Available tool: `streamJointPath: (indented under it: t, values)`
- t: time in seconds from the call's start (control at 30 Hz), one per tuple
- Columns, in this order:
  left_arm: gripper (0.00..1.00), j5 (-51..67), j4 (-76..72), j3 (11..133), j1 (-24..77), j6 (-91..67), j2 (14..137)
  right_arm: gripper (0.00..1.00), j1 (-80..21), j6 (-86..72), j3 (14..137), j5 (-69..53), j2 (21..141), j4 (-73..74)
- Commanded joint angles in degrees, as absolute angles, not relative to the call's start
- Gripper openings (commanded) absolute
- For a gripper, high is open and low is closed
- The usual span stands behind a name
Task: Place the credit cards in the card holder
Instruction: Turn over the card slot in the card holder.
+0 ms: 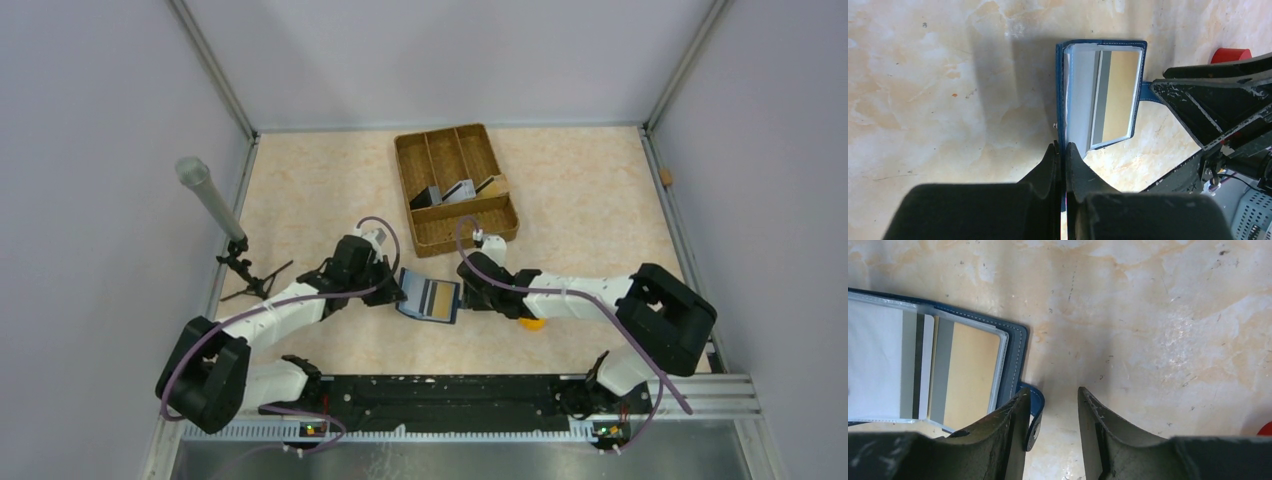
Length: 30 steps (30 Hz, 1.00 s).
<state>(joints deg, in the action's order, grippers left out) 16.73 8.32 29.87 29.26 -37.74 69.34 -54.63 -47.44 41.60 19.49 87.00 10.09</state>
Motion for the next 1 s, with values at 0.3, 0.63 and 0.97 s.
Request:
streamJointPath:
  t: [0.3,0.63,0.97]
  values:
    - [0.0,20.8,1.7,29.5,29.2,-40.3,64.2,0.0,-56.2,-50.3,39.2,16.9,92.0,11.8]
    - [0.0,28.3,-11.3,25.7,29.2,-45.0,66.5,0.0,-56.2,-51.7,37.2,14.6,96.2,7.4]
    - [0.0,30.7,-15.6,25.0,29.2,-45.4,69.7,0.0,-56.2,-51.9,37.2,14.2,96.8,7.0]
